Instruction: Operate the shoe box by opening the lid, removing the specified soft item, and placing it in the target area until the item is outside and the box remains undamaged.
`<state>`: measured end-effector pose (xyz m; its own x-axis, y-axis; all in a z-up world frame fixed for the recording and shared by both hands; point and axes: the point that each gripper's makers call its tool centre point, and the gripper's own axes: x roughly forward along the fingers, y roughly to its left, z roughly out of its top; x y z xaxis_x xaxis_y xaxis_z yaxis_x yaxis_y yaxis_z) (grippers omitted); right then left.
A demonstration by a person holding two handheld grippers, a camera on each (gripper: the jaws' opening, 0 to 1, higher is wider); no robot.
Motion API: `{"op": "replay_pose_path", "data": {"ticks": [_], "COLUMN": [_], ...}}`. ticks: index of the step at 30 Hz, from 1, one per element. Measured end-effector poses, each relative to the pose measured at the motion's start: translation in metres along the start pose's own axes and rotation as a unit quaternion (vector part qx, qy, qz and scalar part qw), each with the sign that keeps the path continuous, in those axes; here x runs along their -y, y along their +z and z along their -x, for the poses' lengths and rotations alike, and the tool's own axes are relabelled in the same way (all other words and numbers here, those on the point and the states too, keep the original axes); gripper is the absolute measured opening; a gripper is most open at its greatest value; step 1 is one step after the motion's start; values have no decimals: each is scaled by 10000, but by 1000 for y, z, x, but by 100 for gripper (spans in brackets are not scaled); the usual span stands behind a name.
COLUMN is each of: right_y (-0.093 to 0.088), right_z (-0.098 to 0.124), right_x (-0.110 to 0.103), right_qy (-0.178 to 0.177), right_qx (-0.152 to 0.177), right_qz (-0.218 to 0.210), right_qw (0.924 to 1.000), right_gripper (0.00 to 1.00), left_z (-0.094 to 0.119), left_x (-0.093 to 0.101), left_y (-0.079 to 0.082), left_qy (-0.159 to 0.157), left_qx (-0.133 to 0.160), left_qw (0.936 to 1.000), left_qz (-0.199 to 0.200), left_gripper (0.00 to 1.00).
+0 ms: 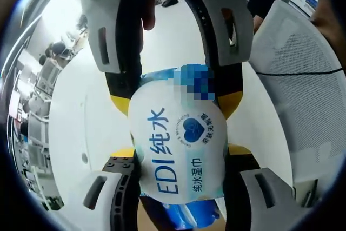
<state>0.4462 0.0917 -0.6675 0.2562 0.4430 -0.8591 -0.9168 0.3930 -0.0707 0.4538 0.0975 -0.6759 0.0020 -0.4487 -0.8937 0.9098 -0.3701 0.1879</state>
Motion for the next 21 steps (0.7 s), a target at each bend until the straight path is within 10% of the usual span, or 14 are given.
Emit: {"op": "replay_pose_path", "data": {"ticks": [21], "right_y": [-17], "right_z": [-4], "right_x": [29], "right_qy": [100], "right_qx": [-134], "right_qz": [144], "right_qw": [9998], "right_gripper": [50], "left_z": [-25], "left_x": [-31], "left_y": [6], "left_qy": [30], "left_qx": [78], "left_qw": [9998], "left_qz": [199], "left_gripper": [60]}}
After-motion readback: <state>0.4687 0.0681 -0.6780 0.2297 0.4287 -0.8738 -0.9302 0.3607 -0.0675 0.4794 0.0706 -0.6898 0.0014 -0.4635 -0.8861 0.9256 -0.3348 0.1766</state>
